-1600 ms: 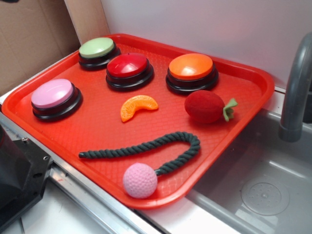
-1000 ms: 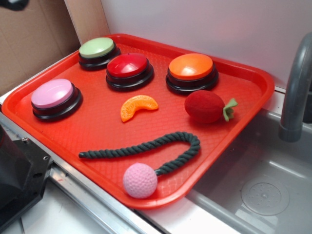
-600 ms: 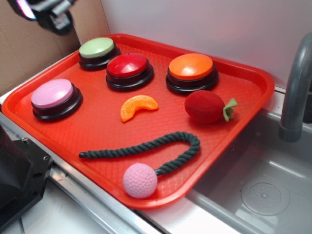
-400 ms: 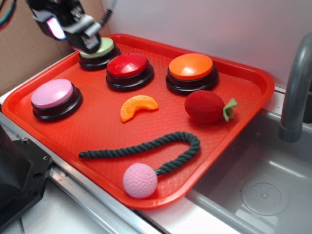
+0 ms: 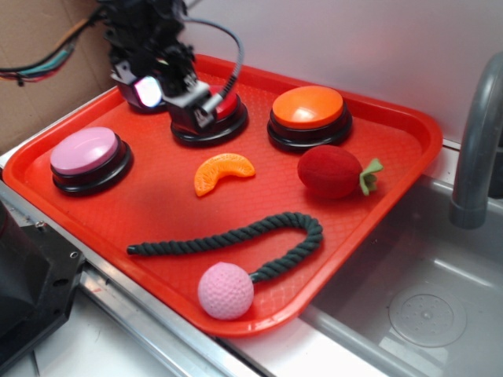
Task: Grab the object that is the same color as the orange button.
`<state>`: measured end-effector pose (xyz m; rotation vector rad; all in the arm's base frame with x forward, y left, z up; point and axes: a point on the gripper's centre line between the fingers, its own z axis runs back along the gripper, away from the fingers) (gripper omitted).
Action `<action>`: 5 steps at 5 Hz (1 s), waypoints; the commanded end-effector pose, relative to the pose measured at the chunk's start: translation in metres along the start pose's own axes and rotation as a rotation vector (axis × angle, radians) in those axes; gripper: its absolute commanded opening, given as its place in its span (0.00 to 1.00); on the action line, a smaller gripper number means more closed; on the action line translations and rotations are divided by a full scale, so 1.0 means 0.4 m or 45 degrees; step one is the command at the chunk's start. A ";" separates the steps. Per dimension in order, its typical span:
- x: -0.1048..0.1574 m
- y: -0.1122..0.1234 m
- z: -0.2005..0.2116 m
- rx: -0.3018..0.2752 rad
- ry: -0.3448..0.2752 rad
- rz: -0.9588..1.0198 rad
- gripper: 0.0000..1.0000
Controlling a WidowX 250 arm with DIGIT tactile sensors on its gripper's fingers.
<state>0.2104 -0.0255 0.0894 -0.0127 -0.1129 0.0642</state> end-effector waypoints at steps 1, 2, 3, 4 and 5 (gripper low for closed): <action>0.026 -0.003 -0.094 -0.008 0.025 0.006 1.00; 0.021 0.002 -0.125 0.004 0.045 -0.002 1.00; 0.017 0.003 -0.141 -0.009 0.053 0.004 1.00; 0.017 0.003 -0.166 -0.031 0.055 0.005 1.00; 0.021 0.006 -0.179 -0.035 0.061 0.019 1.00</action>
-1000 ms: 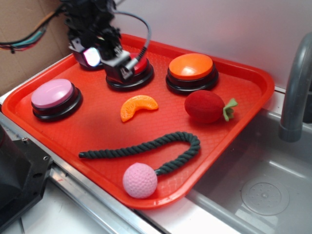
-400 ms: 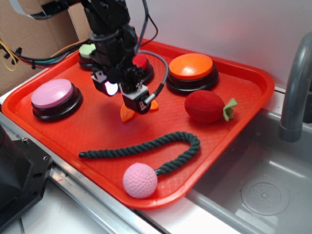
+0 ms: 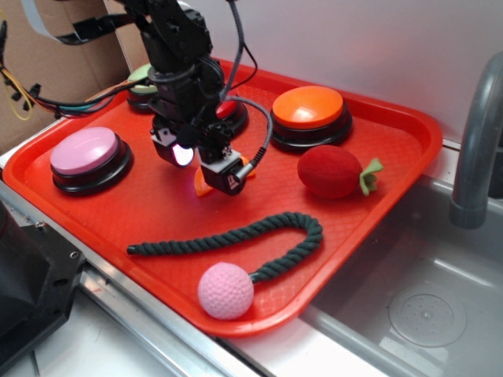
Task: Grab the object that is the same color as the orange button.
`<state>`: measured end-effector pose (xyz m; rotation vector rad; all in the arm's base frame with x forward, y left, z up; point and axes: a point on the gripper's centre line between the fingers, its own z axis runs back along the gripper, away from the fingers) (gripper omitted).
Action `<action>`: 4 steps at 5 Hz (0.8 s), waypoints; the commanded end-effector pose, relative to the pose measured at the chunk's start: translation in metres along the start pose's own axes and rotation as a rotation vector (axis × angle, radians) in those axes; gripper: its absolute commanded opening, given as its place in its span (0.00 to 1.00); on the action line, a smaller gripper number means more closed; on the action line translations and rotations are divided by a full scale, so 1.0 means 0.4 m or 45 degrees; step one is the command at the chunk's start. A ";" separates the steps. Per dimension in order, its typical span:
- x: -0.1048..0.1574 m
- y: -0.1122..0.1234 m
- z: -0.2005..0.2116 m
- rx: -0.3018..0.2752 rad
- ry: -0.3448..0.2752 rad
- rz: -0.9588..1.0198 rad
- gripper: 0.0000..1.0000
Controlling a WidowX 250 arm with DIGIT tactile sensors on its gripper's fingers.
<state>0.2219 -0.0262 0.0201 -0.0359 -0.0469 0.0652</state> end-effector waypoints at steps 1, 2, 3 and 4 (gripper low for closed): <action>0.016 0.007 -0.007 -0.008 -0.025 0.025 1.00; 0.013 0.008 -0.004 0.001 -0.046 0.058 0.12; 0.011 0.009 0.001 -0.005 -0.056 0.092 0.00; 0.008 0.009 0.004 0.010 -0.063 0.104 0.00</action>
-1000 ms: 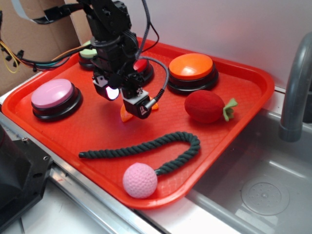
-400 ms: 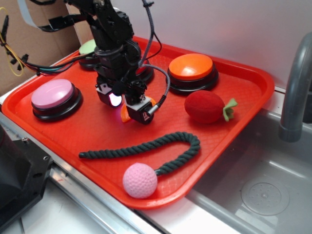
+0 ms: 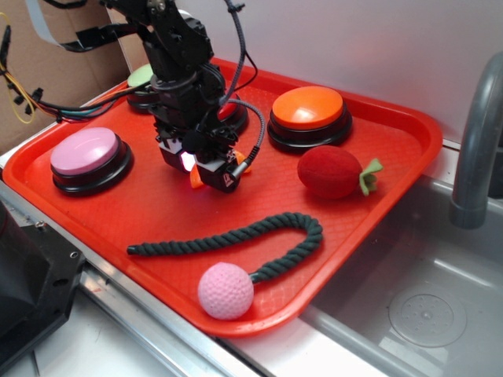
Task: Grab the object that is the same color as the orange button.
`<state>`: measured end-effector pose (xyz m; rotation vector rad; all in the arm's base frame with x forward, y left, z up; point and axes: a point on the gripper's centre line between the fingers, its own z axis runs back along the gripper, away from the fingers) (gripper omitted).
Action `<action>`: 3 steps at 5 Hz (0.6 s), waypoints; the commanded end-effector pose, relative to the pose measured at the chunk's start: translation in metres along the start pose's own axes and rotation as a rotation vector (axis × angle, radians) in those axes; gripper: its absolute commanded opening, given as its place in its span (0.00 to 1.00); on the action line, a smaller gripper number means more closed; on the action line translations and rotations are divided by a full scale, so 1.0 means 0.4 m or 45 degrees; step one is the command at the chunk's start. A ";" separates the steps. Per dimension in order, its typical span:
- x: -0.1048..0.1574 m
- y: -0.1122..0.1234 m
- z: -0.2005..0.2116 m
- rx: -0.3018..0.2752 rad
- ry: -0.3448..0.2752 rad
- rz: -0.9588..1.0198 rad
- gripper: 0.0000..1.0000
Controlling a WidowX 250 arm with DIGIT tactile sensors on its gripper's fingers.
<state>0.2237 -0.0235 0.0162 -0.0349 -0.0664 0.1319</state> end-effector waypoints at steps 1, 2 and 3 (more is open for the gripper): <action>0.002 0.002 0.028 0.036 -0.038 0.021 0.00; 0.010 0.000 0.077 0.088 -0.056 0.041 0.00; 0.011 -0.006 0.154 0.082 -0.086 0.044 0.00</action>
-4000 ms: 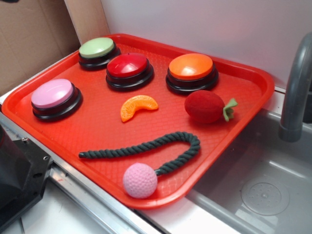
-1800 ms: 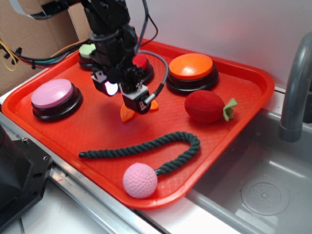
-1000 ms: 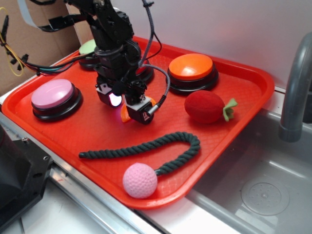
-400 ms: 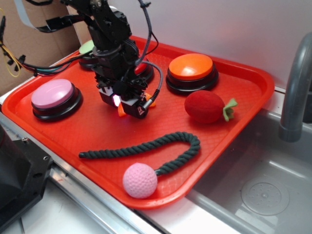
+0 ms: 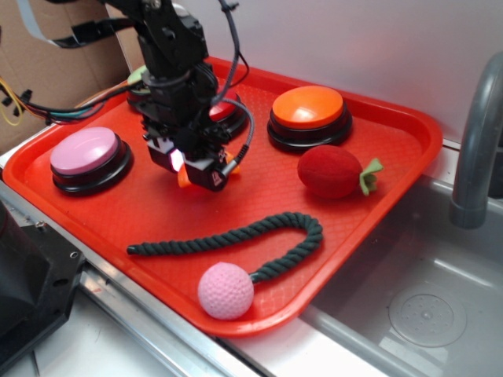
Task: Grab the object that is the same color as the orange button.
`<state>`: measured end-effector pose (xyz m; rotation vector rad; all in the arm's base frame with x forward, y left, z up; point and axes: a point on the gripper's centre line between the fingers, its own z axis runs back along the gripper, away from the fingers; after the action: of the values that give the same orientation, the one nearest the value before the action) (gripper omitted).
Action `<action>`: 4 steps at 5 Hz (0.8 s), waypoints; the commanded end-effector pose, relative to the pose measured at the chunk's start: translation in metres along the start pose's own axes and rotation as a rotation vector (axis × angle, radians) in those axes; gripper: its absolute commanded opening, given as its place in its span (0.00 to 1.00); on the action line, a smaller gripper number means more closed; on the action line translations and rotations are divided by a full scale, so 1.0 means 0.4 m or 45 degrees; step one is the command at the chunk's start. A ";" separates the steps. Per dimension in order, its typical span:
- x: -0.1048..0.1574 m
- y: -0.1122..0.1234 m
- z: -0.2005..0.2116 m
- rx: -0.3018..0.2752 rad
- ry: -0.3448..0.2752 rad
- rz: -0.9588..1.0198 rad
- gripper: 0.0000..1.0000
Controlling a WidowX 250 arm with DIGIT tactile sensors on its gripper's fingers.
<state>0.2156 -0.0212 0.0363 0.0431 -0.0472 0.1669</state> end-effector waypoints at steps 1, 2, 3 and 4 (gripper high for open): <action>0.004 0.001 0.191 -0.009 -0.133 0.013 0.00; -0.041 0.028 0.281 -0.003 -0.123 0.073 0.00; -0.081 0.065 0.334 -0.071 -0.115 0.067 0.00; -0.111 0.102 0.357 -0.096 -0.085 0.054 0.00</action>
<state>0.1520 0.0025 0.1656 -0.0235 -0.0739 0.2105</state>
